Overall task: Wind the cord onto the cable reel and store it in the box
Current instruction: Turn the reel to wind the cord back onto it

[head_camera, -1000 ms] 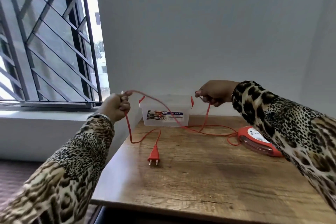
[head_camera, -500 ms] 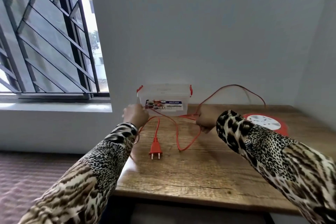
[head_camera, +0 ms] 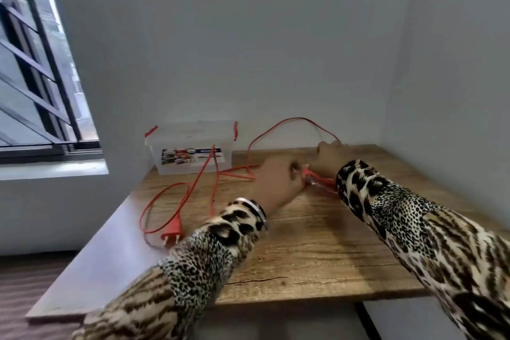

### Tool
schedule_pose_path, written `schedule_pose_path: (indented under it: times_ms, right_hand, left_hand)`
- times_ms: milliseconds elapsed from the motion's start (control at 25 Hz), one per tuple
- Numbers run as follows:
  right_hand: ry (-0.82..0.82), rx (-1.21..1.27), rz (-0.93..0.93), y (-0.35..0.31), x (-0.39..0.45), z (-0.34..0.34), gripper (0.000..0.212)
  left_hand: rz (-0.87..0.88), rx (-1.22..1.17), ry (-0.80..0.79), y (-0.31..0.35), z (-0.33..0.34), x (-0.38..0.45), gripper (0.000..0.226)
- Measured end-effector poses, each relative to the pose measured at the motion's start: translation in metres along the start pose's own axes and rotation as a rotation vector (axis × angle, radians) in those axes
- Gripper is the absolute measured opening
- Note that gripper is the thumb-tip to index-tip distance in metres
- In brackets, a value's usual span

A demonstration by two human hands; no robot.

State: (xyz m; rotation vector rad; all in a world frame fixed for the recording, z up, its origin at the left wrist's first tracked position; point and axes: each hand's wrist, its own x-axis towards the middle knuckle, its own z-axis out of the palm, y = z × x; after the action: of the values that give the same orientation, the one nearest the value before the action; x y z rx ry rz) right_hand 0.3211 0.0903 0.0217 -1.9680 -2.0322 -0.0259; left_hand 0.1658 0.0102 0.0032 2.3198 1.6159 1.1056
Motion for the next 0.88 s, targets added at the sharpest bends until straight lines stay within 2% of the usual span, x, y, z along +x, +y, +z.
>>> schedule_pose_path:
  times_ms: [80,200,280,440,560,600,680,760,880]
  right_hand:
    - [-0.018,-0.009,0.104,0.027,0.006,0.002,0.063]
    - [-0.043,0.123,0.213,0.052,0.010,0.011,0.084]
    - [-0.060,0.298,0.235,0.060,0.011,0.020,0.091]
    - [-0.008,0.350,0.327,0.067,0.015,0.032,0.095]
    - [0.057,0.484,0.378,0.066,0.017,0.041,0.083]
    - [0.095,0.574,0.376,0.061,0.016,0.044,0.078]
    - [0.239,0.651,0.315,0.045,0.015,0.045,0.068]
    - [0.399,0.651,0.229,0.030,0.012,0.042,0.057]
    - [0.418,0.783,0.077,0.023,0.002,0.037,0.050]
  left_hand:
    - [-0.226,-0.280,-0.152,0.014,0.036,-0.004,0.014]
    - [-0.536,-0.682,-0.108,0.020,0.065,0.002,0.010]
    - [-0.652,-0.872,-0.111,0.026,0.068,0.010,0.005]
    - [-0.763,-1.083,-0.149,0.023,0.067,0.019,0.012]
    - [-0.803,-1.207,-0.135,0.014,0.066,0.022,0.007]
    - [-0.788,-1.225,-0.125,0.011,0.066,0.021,0.015]
    - [-0.750,-1.226,-0.082,0.002,0.067,0.022,0.033]
    - [-0.722,-1.232,-0.062,-0.009,0.063,0.022,0.040]
    - [-0.652,-1.255,0.025,-0.027,0.052,0.028,0.042]
